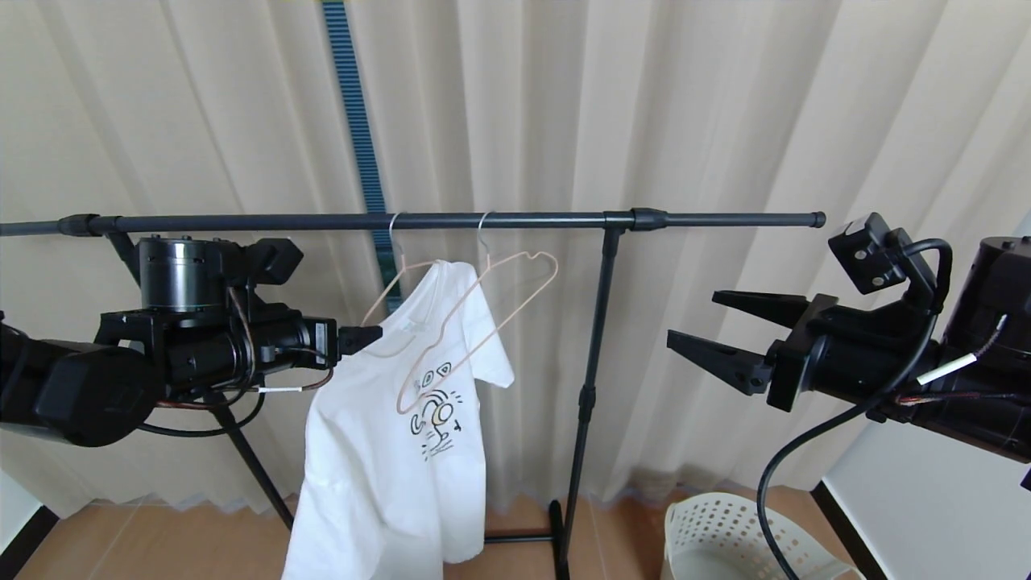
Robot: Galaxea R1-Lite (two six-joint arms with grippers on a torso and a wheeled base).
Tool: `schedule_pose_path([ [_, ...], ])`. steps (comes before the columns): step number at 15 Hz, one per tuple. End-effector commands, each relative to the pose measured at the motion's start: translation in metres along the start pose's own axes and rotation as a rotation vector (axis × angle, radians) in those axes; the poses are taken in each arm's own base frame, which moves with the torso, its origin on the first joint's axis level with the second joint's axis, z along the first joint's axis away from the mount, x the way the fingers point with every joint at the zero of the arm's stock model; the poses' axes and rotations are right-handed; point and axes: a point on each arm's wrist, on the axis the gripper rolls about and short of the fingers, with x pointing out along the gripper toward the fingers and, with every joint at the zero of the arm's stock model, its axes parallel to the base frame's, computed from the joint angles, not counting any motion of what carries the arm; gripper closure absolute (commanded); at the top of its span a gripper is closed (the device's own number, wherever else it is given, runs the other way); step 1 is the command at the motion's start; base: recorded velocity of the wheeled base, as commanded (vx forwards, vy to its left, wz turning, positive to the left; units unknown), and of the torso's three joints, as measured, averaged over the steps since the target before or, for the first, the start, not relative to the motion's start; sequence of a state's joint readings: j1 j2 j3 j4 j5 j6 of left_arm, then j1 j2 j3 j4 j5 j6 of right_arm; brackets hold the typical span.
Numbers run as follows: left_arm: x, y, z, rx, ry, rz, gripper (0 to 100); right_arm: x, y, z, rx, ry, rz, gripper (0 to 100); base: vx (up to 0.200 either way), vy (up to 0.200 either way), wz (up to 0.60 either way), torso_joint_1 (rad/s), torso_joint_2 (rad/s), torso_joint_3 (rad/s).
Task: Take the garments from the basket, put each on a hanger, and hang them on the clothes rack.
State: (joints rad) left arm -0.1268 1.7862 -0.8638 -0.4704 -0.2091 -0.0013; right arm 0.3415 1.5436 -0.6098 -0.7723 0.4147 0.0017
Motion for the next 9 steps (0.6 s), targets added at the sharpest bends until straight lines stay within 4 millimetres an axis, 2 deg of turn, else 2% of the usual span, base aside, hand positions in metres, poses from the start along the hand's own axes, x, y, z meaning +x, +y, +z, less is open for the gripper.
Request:
schedule_pose_path([
  [1,-0.021,-0.004,0.004,0.004,-0.031,0.0,0,-0.001,0.001,0.001,-0.002,-0.003,0.0,0,0.0,0.0,0.0,0.0,0.0,0.0],
  [4,-0.052,-0.011,-0.001,0.01,-0.056,-0.003,0,-0.002,0.001,0.004,-0.008,-0.021,-0.018,0,0.0,0.0,0.0,0.0,0.0,0.0],
  [6,-0.076,-0.017,-0.006,0.015,-0.08,-0.003,0,-0.007,0.002,0.023,0.003,-0.085,-0.098,0,0.0,0.0,0.0,0.0,0.0,0.0],
  [7,-0.099,-0.022,-0.013,0.02,-0.104,-0.006,0,-0.02,0.007,0.036,0.061,-0.128,-0.159,0,0.0,0.0,0.0,0.0,0.0,0.0],
  [9,-0.136,-0.029,-0.03,0.03,-0.143,-0.005,0,-0.048,0.016,0.047,0.071,-0.125,-0.216,0,0.0,0.0,0.0,0.0,0.0,0.0],
])
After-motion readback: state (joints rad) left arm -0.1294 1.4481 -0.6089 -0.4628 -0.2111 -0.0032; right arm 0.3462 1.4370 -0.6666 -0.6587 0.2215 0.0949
